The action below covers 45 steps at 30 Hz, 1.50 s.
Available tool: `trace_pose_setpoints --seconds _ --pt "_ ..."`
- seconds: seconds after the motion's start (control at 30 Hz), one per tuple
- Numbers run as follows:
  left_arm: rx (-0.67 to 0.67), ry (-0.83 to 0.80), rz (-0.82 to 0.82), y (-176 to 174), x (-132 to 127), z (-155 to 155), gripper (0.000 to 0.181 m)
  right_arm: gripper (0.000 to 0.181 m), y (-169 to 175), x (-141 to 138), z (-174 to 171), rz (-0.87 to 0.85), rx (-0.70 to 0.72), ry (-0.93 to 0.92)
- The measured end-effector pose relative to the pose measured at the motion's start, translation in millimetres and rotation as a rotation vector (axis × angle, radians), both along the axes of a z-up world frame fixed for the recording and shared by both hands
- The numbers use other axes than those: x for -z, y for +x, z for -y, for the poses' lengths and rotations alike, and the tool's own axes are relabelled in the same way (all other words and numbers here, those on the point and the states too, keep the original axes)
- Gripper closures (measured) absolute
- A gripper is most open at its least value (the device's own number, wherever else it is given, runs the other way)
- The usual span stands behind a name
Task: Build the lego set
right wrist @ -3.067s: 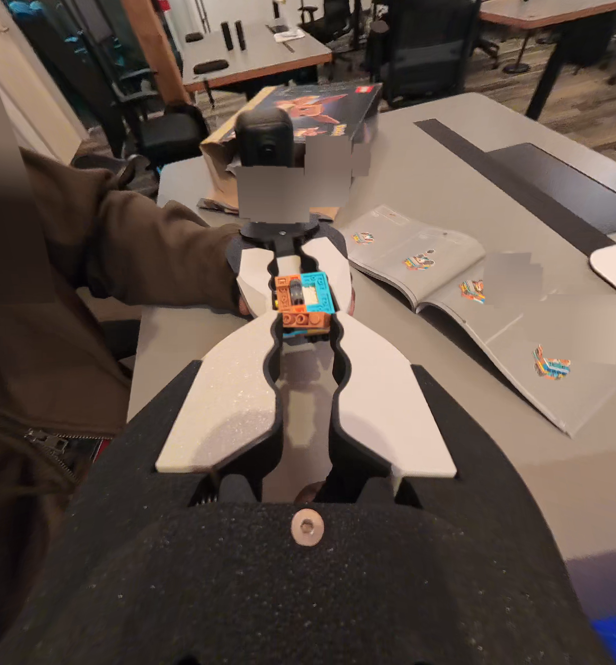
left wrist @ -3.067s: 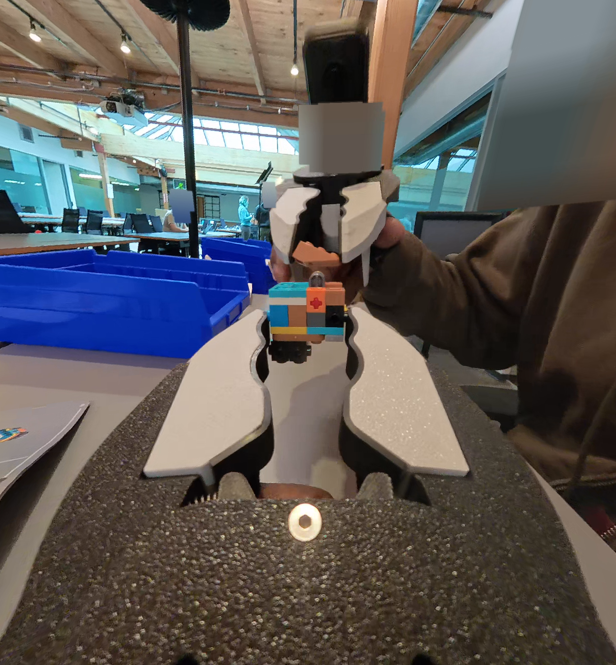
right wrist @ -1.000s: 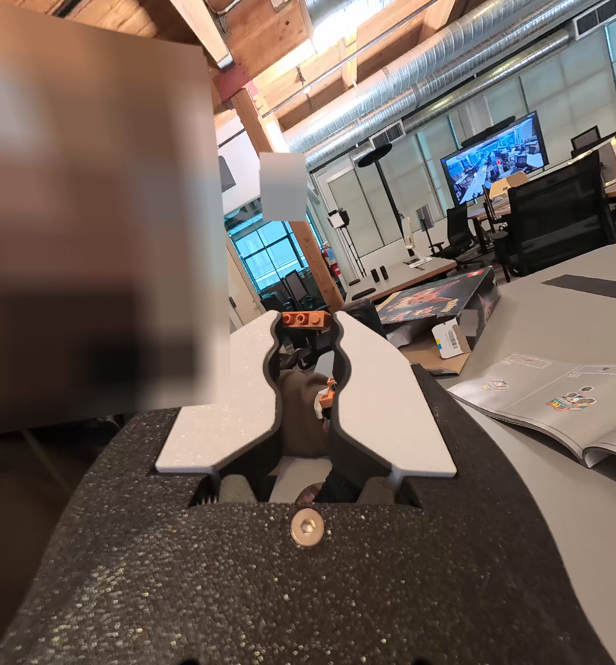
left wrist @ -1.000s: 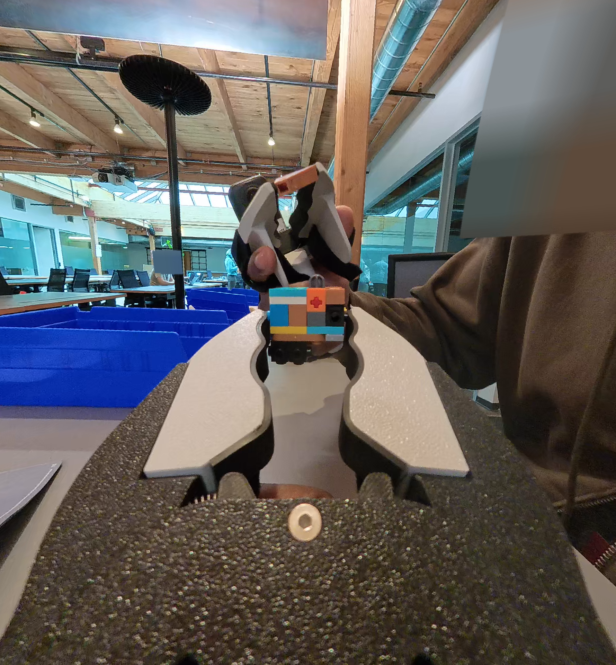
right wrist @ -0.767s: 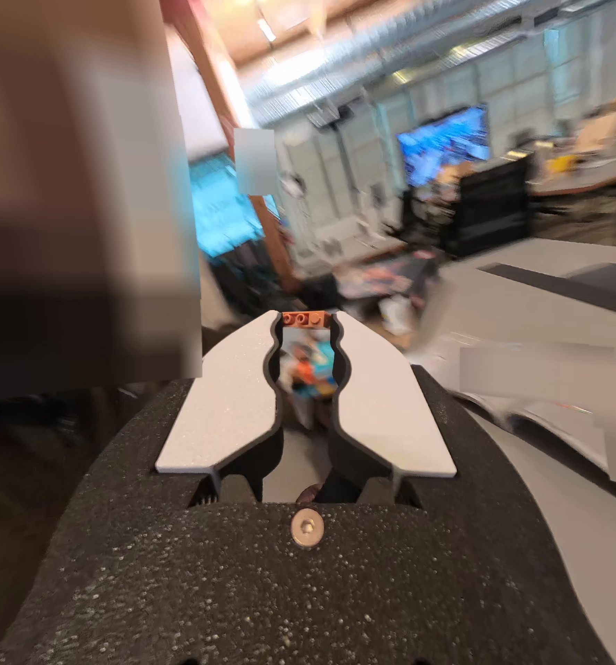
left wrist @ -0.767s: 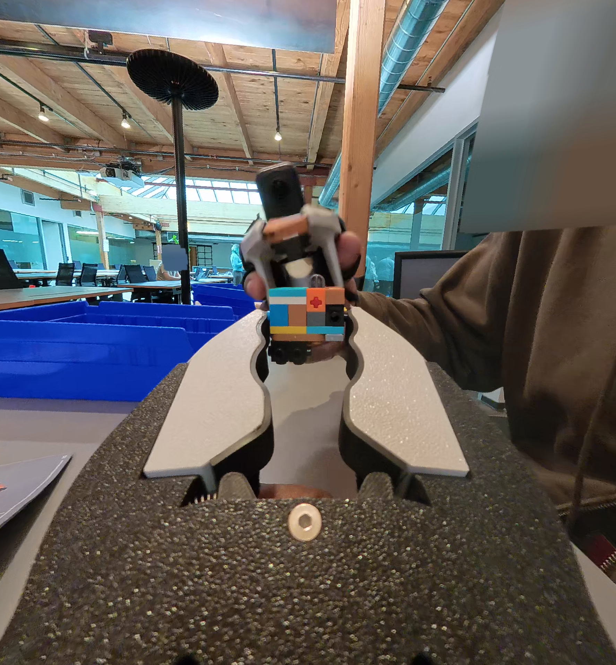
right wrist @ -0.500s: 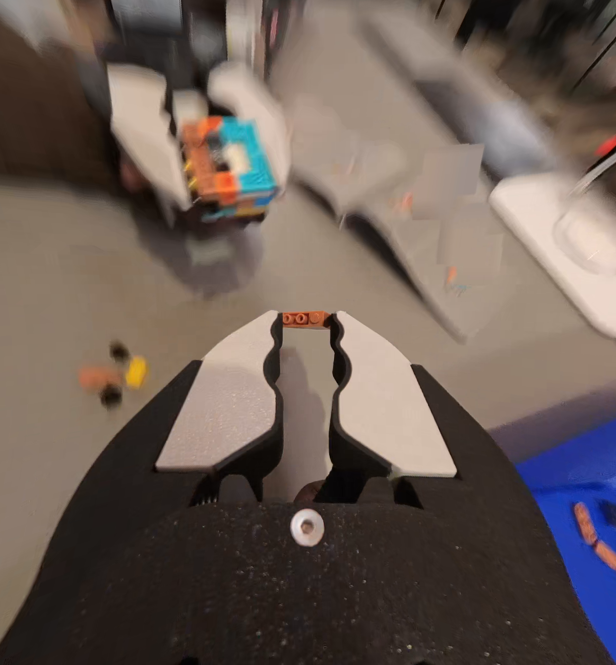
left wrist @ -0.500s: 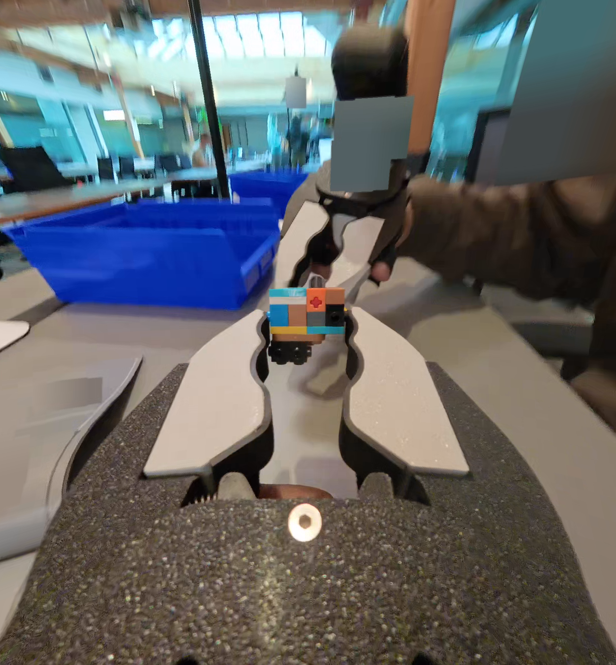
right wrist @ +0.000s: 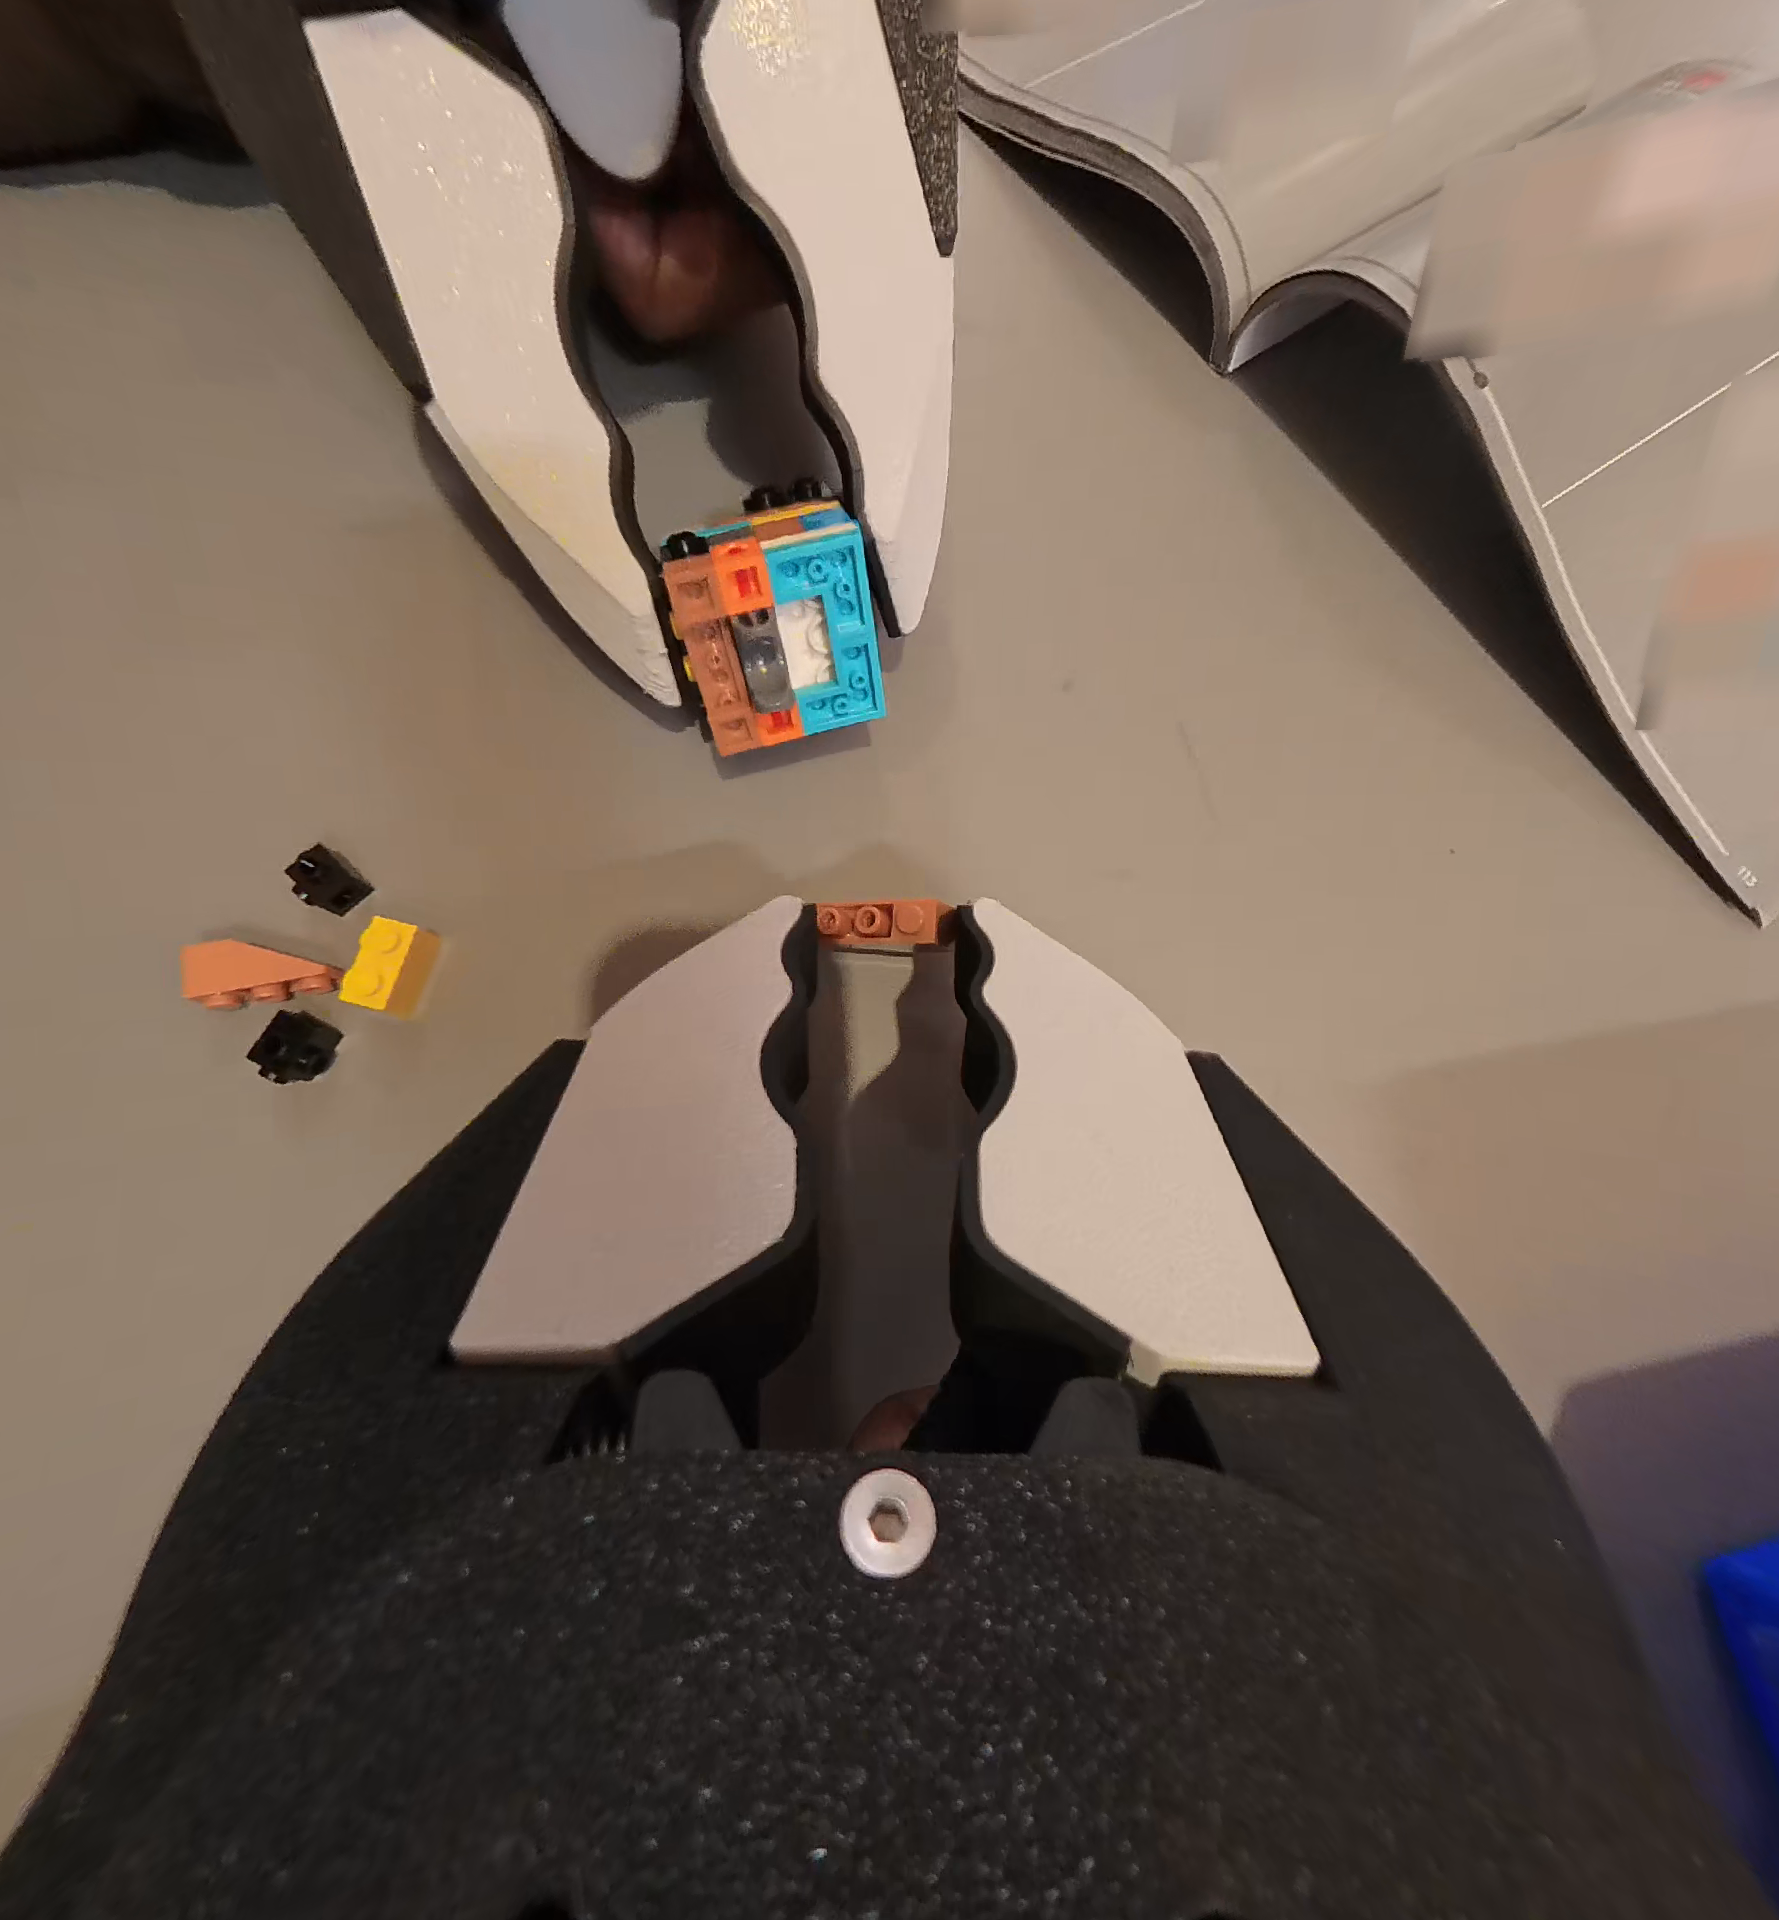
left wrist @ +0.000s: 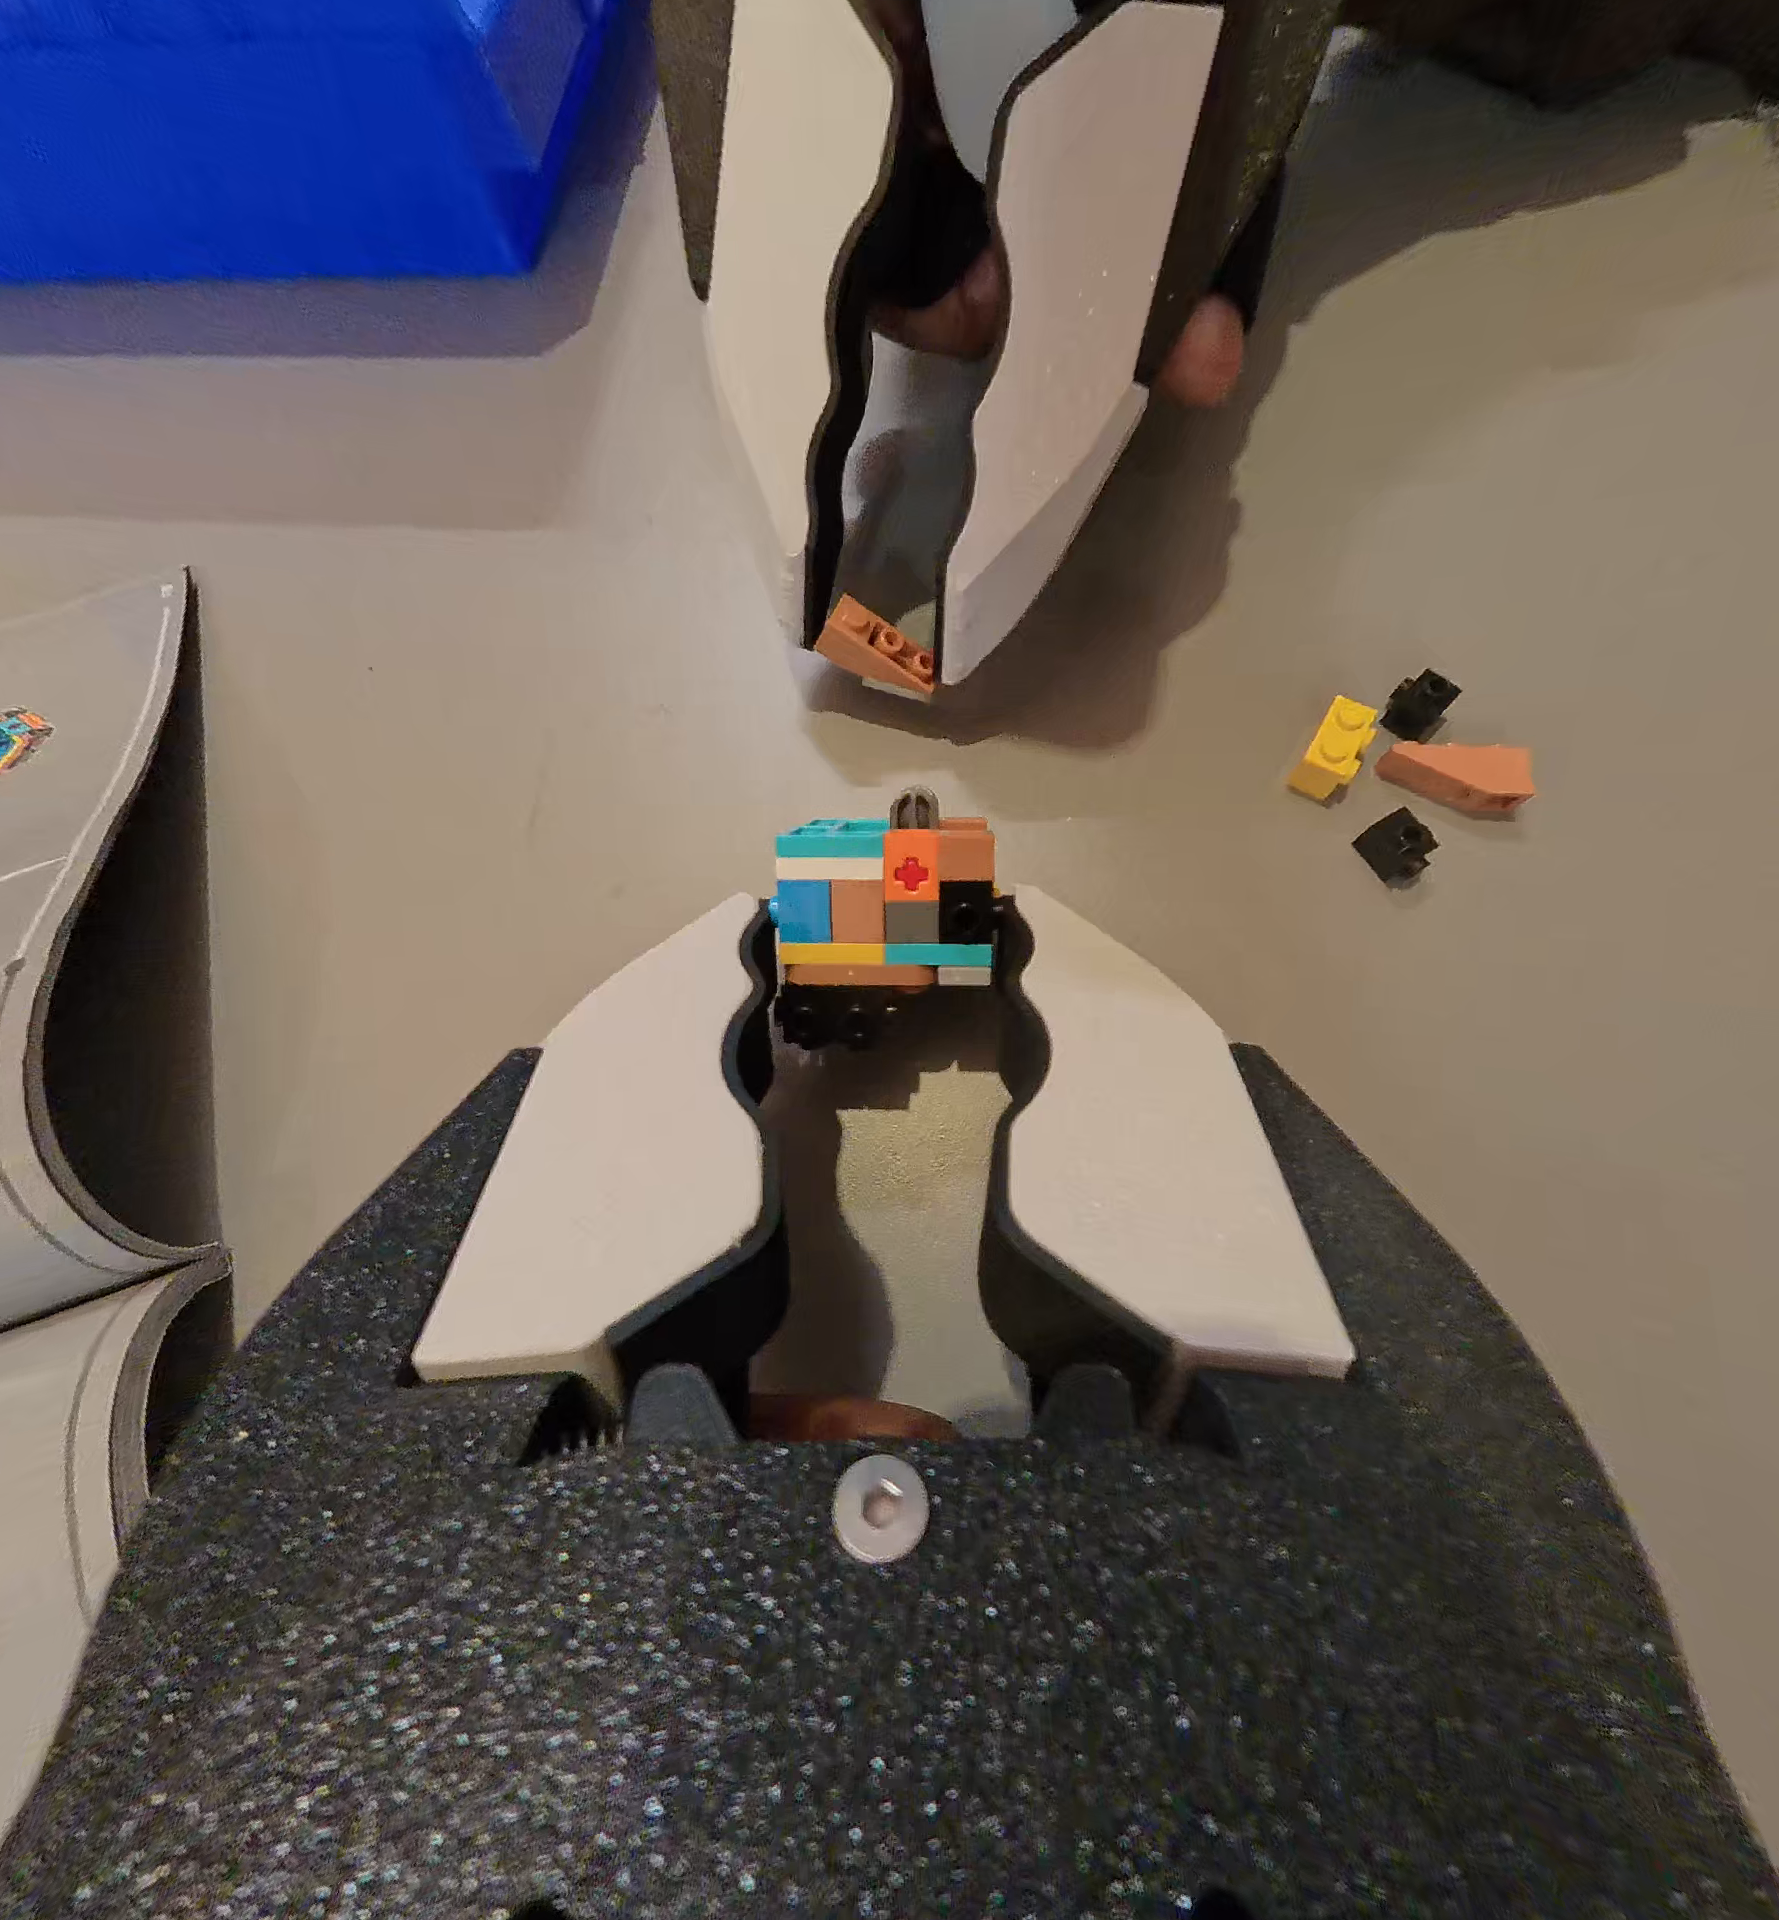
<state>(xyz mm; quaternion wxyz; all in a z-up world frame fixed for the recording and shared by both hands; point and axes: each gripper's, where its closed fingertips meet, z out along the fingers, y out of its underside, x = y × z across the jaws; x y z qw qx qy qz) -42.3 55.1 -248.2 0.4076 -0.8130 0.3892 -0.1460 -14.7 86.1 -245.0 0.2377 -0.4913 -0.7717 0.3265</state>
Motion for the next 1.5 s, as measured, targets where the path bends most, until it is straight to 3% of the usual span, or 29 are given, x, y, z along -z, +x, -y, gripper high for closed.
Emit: trace_pose_setpoints --seconds 0.23,0.37,0.47,0.63,0.73,0.87,1.23,1.3,1.5 --pt "0.027 0.011 -0.048 1.9 4.0 2.7 0.130 0.157 -4.7 -6.3 1.0 -0.079 -0.003 0.001" --pt "0.051 0.028 0.050 3.4 -9.0 5.3 0.121 0.157 -6.9 -21.5 0.4 -0.185 0.000 -0.049" --pt "0.038 0.056 0.254 3.3 -40.4 3.9 0.122 0.157 -7.8 -45.5 -0.2 -0.329 0.003 -0.127" --pt "-0.024 0.031 0.765 3.9 -102.1 -2.4 0.134 0.156 -5.2 -94.7 8.7 -0.643 -0.038 -0.221" --pt "-0.017 -0.076 0.980 11.1 -111.7 -3.1 0.136 0.157 -3.0 -108.0 26.3 -0.753 -0.118 -0.231" --pt "0.027 -0.229 1.143 22.3 -113.0 0.7 0.139 0.157 -5.4 -112.2 42.5 -0.826 -0.176 -0.172" --pt "0.119 -0.381 1.259 36.6 -114.8 9.9 0.156 0.157 -6.0 -116.0 50.2 -0.887 -0.215 -0.106" --pt "0.149 -0.378 1.294 36.3 -119.6 12.3 0.169 0.157 -6.4 -114.9 50.1 -0.886 -0.215 -0.098" --pt "0.061 -0.259 1.214 29.8 -116.5 3.1 0.172 0.154 -11.7 -108.3 40.5 -0.858 -0.157 -0.027"
